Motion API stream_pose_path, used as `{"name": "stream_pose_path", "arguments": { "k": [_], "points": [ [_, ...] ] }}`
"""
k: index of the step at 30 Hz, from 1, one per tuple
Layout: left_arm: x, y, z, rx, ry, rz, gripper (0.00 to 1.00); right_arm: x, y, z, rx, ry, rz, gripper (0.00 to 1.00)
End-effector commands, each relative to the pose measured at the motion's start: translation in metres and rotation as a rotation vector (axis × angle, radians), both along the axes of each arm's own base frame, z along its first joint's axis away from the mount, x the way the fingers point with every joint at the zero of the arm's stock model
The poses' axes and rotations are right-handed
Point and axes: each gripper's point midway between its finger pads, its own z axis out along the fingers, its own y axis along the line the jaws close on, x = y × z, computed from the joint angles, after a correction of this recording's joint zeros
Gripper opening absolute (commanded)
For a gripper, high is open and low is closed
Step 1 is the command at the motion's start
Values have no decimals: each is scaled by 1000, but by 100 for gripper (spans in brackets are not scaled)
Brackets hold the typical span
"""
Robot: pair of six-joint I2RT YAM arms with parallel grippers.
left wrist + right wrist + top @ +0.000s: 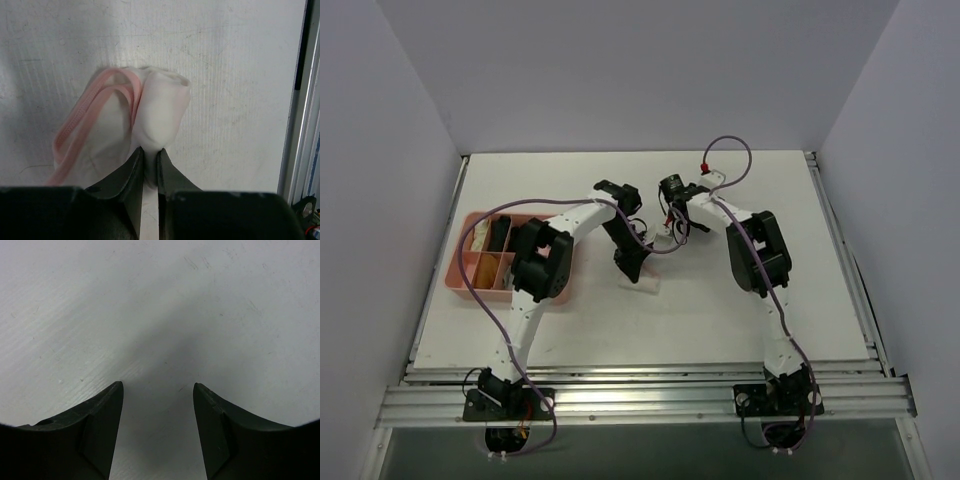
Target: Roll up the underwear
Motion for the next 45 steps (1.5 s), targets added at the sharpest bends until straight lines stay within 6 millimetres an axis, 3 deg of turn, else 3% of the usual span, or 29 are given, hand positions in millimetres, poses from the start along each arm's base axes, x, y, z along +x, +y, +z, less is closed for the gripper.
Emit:
{"name": "stream_pose_path", "arguments": {
  "k": [1,15,23,34,38,45],
  "points": [
    [-14,31,-56,231,8,-100,2,-192,-23,-113,-119,818,130,54],
    [-4,26,-38,157,-11,-59,2,-214,12,-145,79,768,176,54],
    [-1,26,-35,145,-28,-42,2,-217,61,-166,301,735,268,54],
    [2,23,-27,112,-39,-24,2,-197,121,-147,718,565,454,54],
    [5,24,-25,99,-40,-11,2,-201,130,-143,809,540,501,54],
    [9,25,-21,78,-45,7,2,-204,137,-152,856,530,518,54]
  ]
}}
